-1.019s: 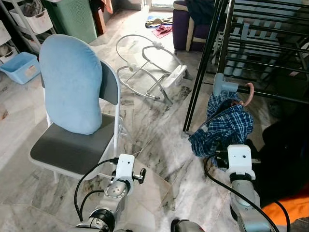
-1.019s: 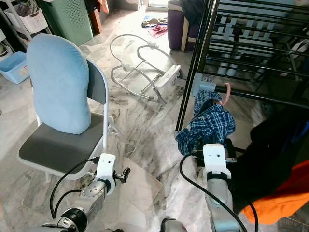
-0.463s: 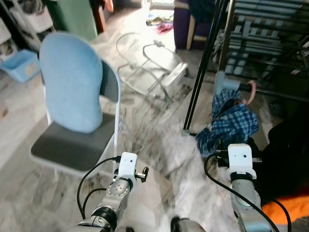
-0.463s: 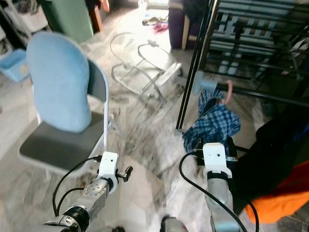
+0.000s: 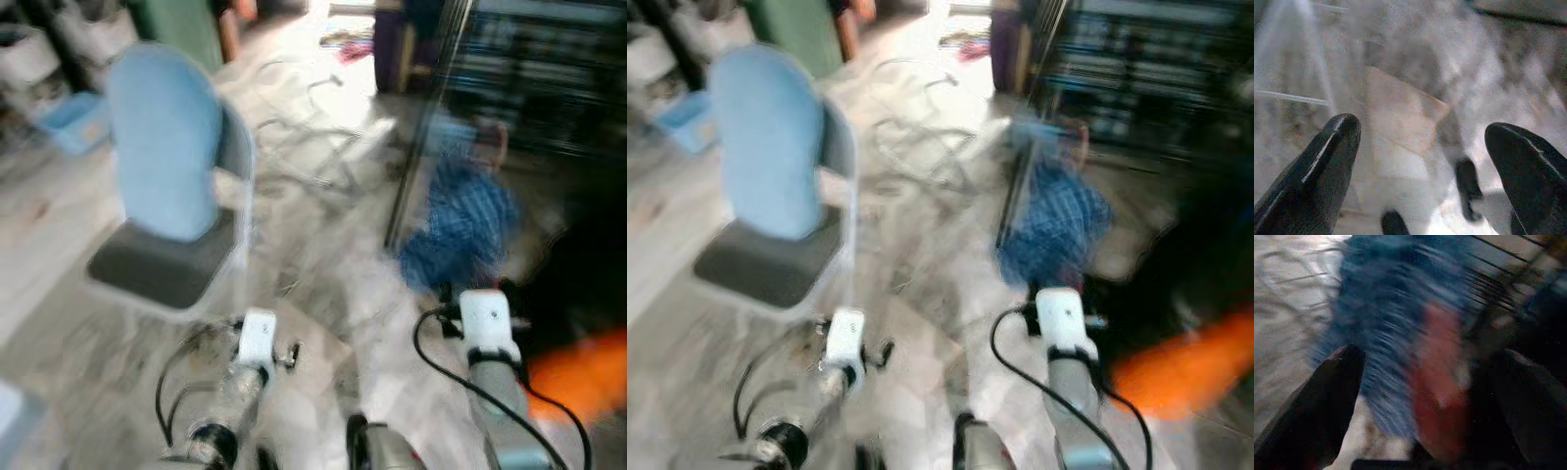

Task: Hang hanger

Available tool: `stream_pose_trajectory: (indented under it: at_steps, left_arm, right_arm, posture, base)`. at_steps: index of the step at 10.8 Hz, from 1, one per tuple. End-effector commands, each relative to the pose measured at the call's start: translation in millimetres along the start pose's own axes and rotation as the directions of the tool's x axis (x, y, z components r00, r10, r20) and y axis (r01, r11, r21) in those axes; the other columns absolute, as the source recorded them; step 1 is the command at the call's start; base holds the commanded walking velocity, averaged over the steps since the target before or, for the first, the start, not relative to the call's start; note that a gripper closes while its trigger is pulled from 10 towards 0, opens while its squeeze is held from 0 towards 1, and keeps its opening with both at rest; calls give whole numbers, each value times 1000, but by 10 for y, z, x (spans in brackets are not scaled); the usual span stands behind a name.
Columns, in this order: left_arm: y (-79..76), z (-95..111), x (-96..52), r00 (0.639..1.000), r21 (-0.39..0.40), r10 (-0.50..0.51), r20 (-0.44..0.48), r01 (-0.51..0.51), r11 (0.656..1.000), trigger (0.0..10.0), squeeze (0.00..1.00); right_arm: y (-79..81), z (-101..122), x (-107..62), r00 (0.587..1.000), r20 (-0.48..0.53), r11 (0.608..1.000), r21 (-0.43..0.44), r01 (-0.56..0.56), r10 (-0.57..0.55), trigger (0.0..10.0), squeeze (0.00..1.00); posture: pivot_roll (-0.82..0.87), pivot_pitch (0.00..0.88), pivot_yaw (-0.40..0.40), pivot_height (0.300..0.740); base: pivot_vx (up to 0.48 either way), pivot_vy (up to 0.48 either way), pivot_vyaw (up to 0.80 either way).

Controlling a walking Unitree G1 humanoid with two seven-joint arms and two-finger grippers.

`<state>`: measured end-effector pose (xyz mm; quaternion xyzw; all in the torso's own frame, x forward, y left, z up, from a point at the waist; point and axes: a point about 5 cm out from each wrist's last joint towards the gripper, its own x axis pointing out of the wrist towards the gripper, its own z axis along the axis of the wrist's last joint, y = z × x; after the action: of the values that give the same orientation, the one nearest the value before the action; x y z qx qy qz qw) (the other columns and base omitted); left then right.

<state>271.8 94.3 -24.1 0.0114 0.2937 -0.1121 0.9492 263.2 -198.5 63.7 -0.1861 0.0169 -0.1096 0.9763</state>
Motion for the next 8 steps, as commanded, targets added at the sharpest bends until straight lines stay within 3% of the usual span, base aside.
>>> stream_pose_trajectory:
  at_steps: [1,4,6,8]
  left_arm:
    - [32,-36,-9,1000,12,11,-18,-10,1000,10000,0]
    - [48,-42,-11,1000,20,13,-22,-13,1000,10000,0]
    - [79,-78,-22,999,43,18,-39,-17,999,10000,0]
    - [215,-269,-88,991,128,56,-120,-40,991,10000,0]
  right_arm:
    - [1,-23,-46,1000,-11,1000,1,4,-4,10000,0]
    - [22,-82,-49,1000,-29,1000,-6,-10,10,10000,0]
    - [103,-380,-134,989,-125,996,-31,-83,79,10000,0]
    - [236,-695,-261,946,-257,979,-6,-206,197,10000,0]
  posture:
    - [-264,112,49,740]
    - [-261,110,50,740]
    - [-251,99,48,740]
    - [-226,86,33,740]
  base:
    - [-428,0,0]
    - [-401,0,0]
    - [-182,0,0]
    - [0,0,0]
